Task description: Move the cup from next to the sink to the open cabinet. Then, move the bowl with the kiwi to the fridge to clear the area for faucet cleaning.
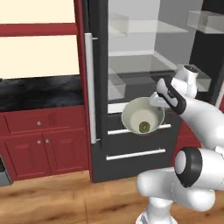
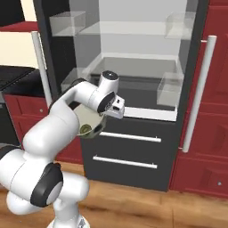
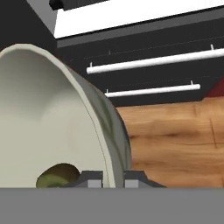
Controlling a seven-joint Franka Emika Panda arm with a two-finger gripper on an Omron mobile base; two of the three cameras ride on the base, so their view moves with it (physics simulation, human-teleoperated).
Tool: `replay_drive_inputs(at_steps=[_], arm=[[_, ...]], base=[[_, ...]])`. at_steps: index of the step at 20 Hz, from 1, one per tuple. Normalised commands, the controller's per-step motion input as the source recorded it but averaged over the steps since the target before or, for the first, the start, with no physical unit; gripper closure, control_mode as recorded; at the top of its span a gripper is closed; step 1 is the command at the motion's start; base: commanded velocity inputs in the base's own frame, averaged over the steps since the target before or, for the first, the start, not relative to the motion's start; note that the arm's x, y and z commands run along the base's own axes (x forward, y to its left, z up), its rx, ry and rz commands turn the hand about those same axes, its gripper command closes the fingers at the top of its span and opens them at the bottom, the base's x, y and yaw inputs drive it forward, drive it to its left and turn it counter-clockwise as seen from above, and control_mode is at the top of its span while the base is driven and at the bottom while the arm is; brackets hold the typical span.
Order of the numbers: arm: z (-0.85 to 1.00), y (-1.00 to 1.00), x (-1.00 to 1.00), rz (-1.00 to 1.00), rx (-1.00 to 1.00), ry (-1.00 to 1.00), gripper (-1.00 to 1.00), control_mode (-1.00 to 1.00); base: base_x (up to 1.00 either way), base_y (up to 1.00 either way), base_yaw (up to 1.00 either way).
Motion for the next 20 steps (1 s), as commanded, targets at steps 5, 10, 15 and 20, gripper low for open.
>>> replay_drive_inputs(at_steps=[5, 10, 15, 20], arm=[[0.0, 0.0, 0.0, 0.0, 0.0, 0.0, 1.0, 1.0], [0.0, 0.0, 0.0, 0.0, 0.0, 0.0, 1.0, 1.0], [0.0, 0.0, 0.0, 0.0, 0.0, 0.0, 1.0, 1.0], [0.0, 0.0, 0.0, 0.0, 0.0, 0.0, 1.0, 1.0]], base=[[0.85, -0.32, 0.06], [0.1, -0.78, 0.15], [0.59, 0.01, 0.02], [0.99, 0.37, 0.0]])
